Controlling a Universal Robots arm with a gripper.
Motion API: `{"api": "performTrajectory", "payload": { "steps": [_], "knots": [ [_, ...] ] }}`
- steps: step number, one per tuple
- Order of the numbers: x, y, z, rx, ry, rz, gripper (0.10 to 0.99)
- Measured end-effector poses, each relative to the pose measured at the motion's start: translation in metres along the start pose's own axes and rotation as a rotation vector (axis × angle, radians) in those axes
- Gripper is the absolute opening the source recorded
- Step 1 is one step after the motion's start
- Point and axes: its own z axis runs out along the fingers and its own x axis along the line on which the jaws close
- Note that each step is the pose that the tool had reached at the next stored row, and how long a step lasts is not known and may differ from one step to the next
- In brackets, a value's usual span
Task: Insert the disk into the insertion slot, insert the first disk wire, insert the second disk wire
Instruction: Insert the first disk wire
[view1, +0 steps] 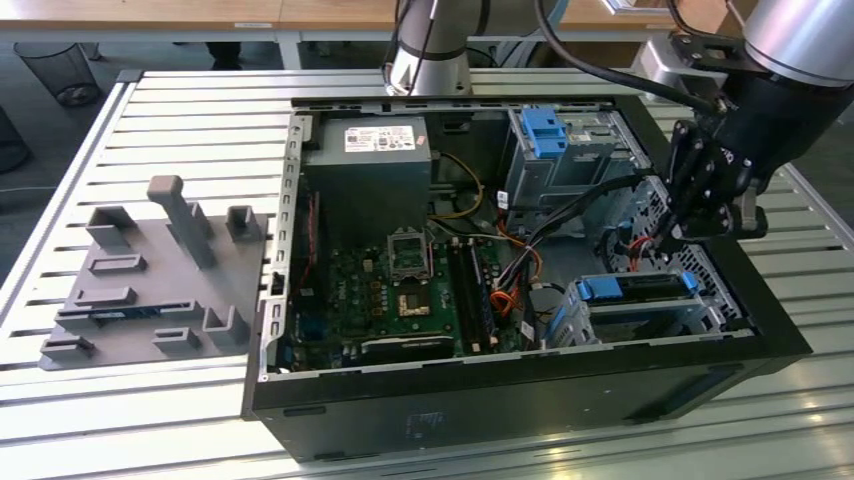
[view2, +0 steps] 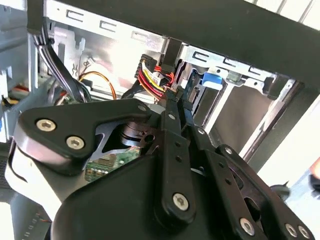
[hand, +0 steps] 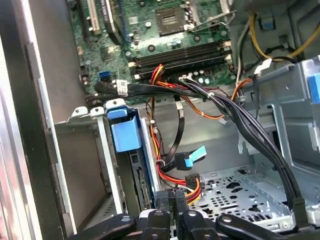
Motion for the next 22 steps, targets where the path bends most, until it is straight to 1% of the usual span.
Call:
{"api": "performTrajectory", "payload": {
  "steps": [6,11,13,14,18,21,22],
  "knots": [
    [0.0000,0.0001,0.0003,0.003,0.0002,-0.108,0.165],
    [0.0001,0.0001,0.0007,0.009,-0.0003,-0.176,0.165],
    [0.0005,0.0008,0.0010,0.014,-0.0011,-0.184,0.165],
    [0.0005,0.0009,0.0009,0.014,-0.0011,-0.185,0.165],
    [0.0005,0.0009,0.0008,0.014,-0.0012,-0.185,0.165],
    [0.0005,0.0007,-0.0010,0.010,-0.0008,-0.185,0.176],
    [0.0005,0.0005,-0.0019,0.008,-0.0006,-0.184,0.239]
  ]
}}
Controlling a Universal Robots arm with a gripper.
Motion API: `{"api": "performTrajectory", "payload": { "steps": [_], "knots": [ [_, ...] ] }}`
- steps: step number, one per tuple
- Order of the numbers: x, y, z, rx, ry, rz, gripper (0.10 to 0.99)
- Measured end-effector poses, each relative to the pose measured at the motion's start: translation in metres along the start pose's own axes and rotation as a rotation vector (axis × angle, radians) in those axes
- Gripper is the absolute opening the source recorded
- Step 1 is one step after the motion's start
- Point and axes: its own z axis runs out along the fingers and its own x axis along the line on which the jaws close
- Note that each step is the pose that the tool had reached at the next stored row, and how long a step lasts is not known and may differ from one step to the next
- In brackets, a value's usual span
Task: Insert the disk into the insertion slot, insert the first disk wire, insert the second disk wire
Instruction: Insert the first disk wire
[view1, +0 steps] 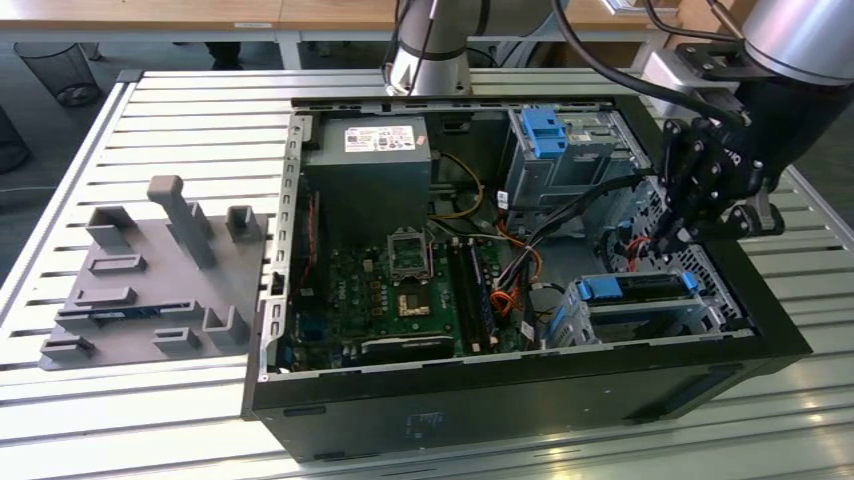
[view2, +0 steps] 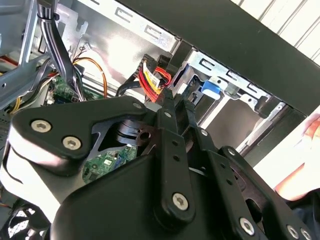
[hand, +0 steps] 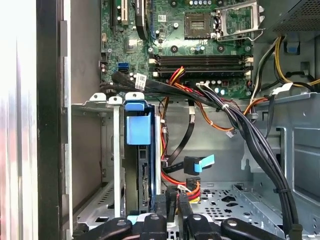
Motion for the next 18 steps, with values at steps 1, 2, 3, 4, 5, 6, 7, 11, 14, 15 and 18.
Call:
{"api": "performTrajectory", "payload": {
  "steps": [1,2,3,4,5,6,7,11,14,15,18],
  "knots": [
    [-0.0001,0.0000,-0.0005,-0.002,0.0001,0.002,0.239],
    [-0.0001,0.0000,-0.0004,-0.003,-0.0001,0.004,0.239],
    [-0.0002,0.0000,-0.0004,-0.003,-0.0001,0.008,0.239],
    [-0.0003,-0.0001,-0.0005,-0.003,0.0000,0.012,0.239],
    [-0.0006,0.0000,-0.0005,-0.003,0.0008,0.017,0.239],
    [-0.0009,0.0000,-0.0005,-0.003,0.0014,0.022,0.239],
    [-0.0010,0.0000,-0.0004,-0.003,0.0019,0.028,0.239],
    [-0.0012,0.0000,-0.0002,-0.007,0.0037,0.041,0.239],
    [-0.0013,0.0000,0.0001,-0.018,0.0045,0.049,0.239],
    [-0.0013,0.0000,0.0001,-0.022,0.0048,0.051,0.239],
    [-0.0013,0.0002,0.0003,-0.029,0.0060,0.057,0.227]
  ]
}}
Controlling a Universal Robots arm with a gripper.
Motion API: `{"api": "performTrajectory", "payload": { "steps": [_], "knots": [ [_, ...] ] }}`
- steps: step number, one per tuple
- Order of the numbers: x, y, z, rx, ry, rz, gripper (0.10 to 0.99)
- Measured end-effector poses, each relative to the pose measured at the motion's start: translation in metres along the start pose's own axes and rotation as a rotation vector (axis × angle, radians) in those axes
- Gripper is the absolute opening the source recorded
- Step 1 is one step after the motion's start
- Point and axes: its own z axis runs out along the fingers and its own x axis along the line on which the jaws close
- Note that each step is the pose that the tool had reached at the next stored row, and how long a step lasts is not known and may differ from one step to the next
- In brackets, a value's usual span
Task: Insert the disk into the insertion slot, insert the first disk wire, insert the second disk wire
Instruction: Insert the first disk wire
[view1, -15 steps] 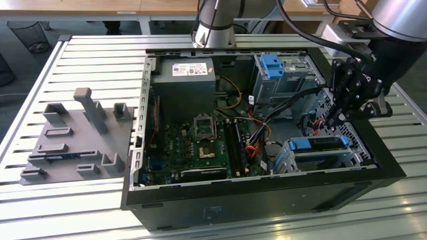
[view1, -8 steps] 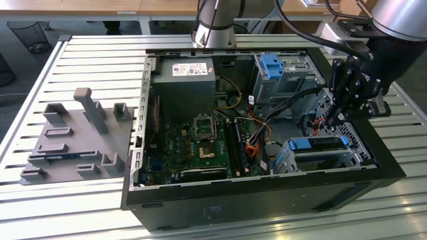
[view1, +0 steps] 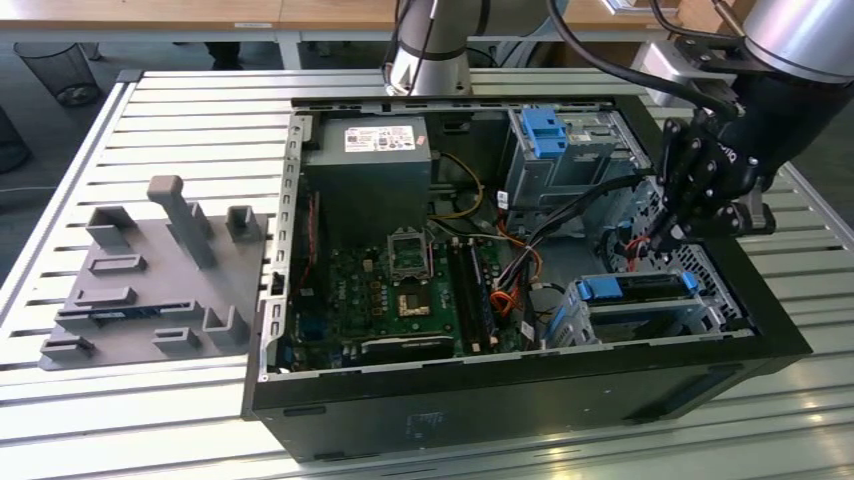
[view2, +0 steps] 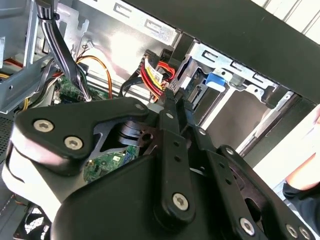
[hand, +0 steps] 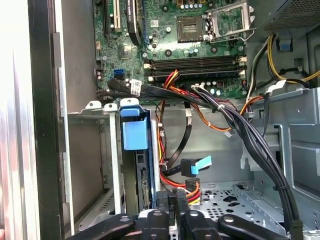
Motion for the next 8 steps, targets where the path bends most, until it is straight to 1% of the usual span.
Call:
{"api": "performTrajectory", "payload": {
  "steps": [1,6,8],
  "knots": [
    [0.0000,0.0000,0.0000,0.000,0.0000,0.000,0.165],
    [0.0000,-0.0001,0.0001,0.000,0.0001,-0.005,0.165],
    [-0.0001,-0.0001,0.0002,0.001,0.0007,-0.036,0.165]
  ]
}}
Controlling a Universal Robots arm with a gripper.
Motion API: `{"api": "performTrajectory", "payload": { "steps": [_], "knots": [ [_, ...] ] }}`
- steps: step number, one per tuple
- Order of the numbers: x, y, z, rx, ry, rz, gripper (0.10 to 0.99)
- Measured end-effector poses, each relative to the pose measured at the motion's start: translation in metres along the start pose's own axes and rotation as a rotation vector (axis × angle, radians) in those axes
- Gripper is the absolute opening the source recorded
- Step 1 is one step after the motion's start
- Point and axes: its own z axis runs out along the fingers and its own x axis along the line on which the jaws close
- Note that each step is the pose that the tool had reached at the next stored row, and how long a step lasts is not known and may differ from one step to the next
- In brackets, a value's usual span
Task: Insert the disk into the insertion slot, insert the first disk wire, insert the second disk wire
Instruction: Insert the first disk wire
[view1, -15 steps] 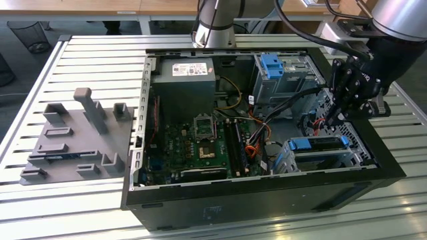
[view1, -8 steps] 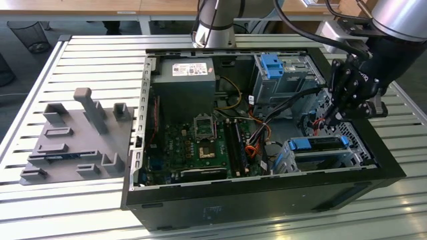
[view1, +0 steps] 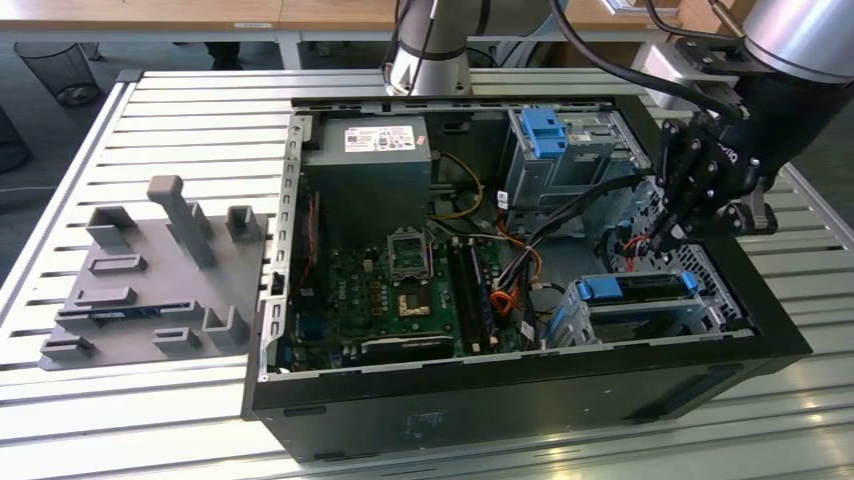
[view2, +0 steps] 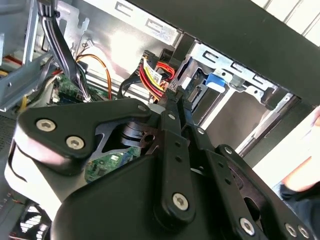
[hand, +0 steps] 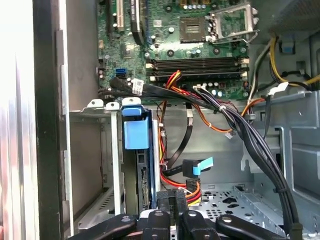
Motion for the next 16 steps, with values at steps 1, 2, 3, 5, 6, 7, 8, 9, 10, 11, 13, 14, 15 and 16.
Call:
{"api": "performTrajectory", "payload": {
  "steps": [1,2,3,5,6,7,8,9,10,11,13,14,15,16],
  "knots": [
    [0.0000,0.0000,0.0000,0.001,0.0004,-0.016,0.165],
    [0.0000,0.0000,0.0000,0.001,0.0009,-0.030,0.165],
    [0.0001,0.0002,-0.0001,0.002,0.0011,-0.040,0.165],
    [0.0012,0.0024,0.0000,0.010,0.0011,-0.043,0.165],
    [0.0018,0.0036,0.0001,0.014,0.0008,-0.043,0.165],
    [0.0026,0.0046,0.0002,0.019,0.0006,-0.043,0.165],
    [0.0033,0.0054,0.0003,0.021,0.0005,-0.043,0.165],
    [0.0045,0.0060,0.0004,0.023,0.0005,-0.043,0.165],
    [0.0065,0.0066,0.0005,0.024,0.0005,-0.043,0.165],
    [0.0084,0.0073,0.0008,0.026,0.0004,-0.043,0.165],
    [0.0103,0.0080,0.0010,0.027,0.0003,-0.044,0.165],
    [0.0110,0.0082,0.0012,0.027,0.0003,-0.044,0.165],
    [0.0119,0.0082,0.0014,0.027,0.0002,-0.044,0.165],
    [0.0130,0.0081,0.0015,0.027,0.0003,-0.044,0.165]
  ]
}}
